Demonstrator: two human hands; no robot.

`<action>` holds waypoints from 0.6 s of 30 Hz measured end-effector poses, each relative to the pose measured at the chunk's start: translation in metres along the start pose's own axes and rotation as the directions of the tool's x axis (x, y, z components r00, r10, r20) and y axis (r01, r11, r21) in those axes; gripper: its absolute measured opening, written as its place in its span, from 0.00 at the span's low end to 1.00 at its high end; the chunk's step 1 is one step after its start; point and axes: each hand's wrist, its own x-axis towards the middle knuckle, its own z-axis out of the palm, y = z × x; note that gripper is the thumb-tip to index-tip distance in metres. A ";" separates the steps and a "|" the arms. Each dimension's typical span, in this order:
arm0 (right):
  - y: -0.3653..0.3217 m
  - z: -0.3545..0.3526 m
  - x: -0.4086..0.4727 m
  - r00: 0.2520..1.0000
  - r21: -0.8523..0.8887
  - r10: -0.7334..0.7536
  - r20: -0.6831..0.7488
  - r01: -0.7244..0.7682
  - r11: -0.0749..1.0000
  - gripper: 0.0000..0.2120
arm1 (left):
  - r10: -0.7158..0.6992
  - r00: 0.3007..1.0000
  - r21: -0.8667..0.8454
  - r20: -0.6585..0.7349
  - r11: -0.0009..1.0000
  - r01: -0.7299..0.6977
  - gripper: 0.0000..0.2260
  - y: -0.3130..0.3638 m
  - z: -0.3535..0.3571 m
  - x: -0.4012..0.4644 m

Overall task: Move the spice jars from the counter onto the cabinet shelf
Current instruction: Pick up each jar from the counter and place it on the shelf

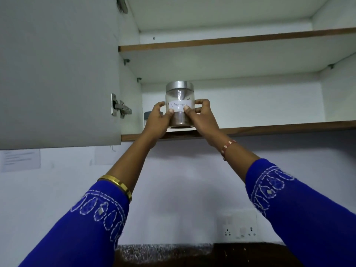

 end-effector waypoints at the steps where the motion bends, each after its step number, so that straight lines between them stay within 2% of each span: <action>1: 0.003 0.001 0.003 1.000 -0.023 0.002 0.002 -0.002 1.000 0.21 | -0.005 1.000 0.017 0.022 1.000 0.005 0.20 -0.002 0.001 0.005; 7: 0.026 0.003 0.027 0.998 -0.189 0.042 0.049 -0.032 0.981 0.21 | -0.026 0.998 0.105 0.055 0.994 0.020 0.18 -0.025 0.006 0.033; 9: 0.031 0.004 0.034 0.998 -0.283 0.046 0.037 -0.034 0.958 0.21 | -0.048 0.998 0.116 0.032 0.992 0.044 0.19 -0.032 0.006 0.042; 11: 0.037 0.006 0.042 0.999 -0.377 0.043 0.030 -0.028 0.926 0.19 | -0.073 0.997 0.203 0.008 0.977 0.070 0.21 -0.039 0.007 0.052; 15: 0.046 0.015 0.055 0.998 -0.560 -0.003 0.057 0.035 0.828 0.12 | -0.079 0.996 0.516 0.037 0.855 0.048 0.26 -0.042 0.017 0.065; 18: 0.047 0.019 0.070 0.994 -0.612 0.051 0.101 0.021 0.790 0.15 | -0.133 0.978 0.660 0.162 0.751 -0.007 0.22 -0.040 0.022 0.075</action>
